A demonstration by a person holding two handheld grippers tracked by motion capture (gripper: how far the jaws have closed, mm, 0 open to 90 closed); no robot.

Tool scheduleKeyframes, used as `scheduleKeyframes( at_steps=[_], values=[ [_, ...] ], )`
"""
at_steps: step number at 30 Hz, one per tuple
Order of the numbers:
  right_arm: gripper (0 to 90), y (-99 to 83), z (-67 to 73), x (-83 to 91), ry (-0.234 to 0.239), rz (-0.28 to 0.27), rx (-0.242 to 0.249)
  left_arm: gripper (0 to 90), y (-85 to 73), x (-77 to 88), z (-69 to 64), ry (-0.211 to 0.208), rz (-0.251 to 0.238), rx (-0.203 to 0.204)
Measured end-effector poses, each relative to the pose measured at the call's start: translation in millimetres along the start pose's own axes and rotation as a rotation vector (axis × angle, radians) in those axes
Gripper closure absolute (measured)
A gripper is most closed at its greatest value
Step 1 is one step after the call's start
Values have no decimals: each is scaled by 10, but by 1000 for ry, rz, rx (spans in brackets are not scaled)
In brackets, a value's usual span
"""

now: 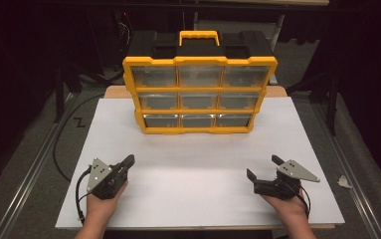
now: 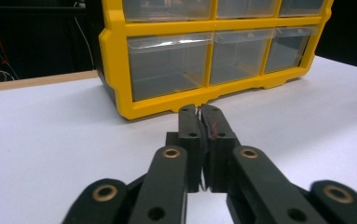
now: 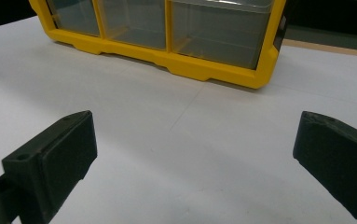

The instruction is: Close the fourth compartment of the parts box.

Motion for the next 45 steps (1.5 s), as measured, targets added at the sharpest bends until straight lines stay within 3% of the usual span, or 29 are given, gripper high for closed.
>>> scheduleKeyframes(
  at_steps=[3, 7, 8, 9, 10, 12, 17, 23, 24, 27, 29, 33, 45],
  values=[
    [8, 2, -2, 4, 2, -2, -2, 840, 4, 7, -6, 0, -2, -1],
    [8, 5, -13, 14, 5, -8, -3, 709, 8, 3, -9, 14, 3, -1],
    [8, 5, -29, 19, 3, -11, -5, 624, 7, 1, -5, 13, 8, 2],
    [8, 5, -29, 19, 3, -11, -5, 624, 5, -4, -1, 13, 10, 6],
    [8, 3, -47, 27, 0, -12, -7, 543, 3, -9, 1, 13, 12, 9],
    [8, -1, -61, 35, -3, -15, -12, 466, -6, -24, 3, 14, 17, 11],
    [8, -2, -71, 52, -6, -17, -16, 384, -11, -31, 6, 16, 23, 5],
    [8, -7, -64, 56, -5, -16, -17, 241, 9, -37, 36, 28, 24, 25],
    [8, -11, -68, 58, -6, -15, -17, 159, 12, -45, 36, 25, 31, 27],
    [8, -13, -72, 63, -7, -15, -19, 112, 18, -64, 23, 11, 45, 16],
    [8, -16, -74, 71, -9, -15, -19, 4, 15, -93, 21, 4, 70, 24],
    [8, -20, -77, 86, -12, -16, -23, 0, 9, -123, 5, 15, 98, 13],
    [8, -25, -79, 88, -12, -16, -23, 0, 9, -129, 13, 16, 104, 17]
  ],
)
Point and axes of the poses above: each handheld gripper's, and its own axes: x roughly backward along the jaws, y roughly out of its top, z roughly to its left, the point moved 2 cm from there along -x, roughly forward along the jaws, and after that the axes turned 5 degrees about x, right-handed, at the moved point
